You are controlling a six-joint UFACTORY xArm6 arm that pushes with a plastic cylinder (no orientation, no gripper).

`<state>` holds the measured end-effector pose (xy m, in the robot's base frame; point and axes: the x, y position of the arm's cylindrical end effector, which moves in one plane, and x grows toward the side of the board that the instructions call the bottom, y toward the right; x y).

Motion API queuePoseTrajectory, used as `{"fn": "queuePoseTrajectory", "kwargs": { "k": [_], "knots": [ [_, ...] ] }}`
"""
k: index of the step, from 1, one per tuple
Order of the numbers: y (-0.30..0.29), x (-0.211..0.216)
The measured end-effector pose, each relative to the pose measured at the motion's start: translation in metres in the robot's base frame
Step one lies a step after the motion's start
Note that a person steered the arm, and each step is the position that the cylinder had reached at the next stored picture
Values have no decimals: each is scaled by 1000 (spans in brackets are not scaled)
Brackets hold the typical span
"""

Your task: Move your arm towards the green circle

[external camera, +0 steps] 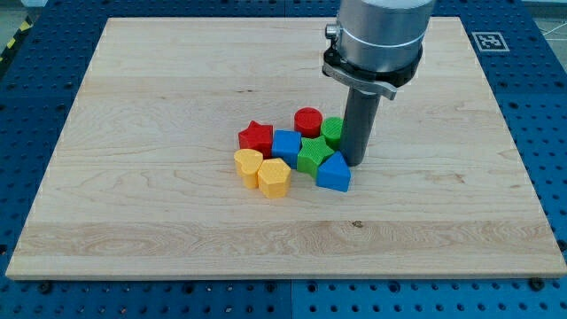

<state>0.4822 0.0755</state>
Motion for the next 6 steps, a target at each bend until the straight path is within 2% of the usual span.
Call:
{"fn": "queuePoseTrajectory", "kwargs": {
  "k": [2,4,6],
  "knots": [
    [-11,-1],
    [54,0],
    [41,-20]
  ]
}}
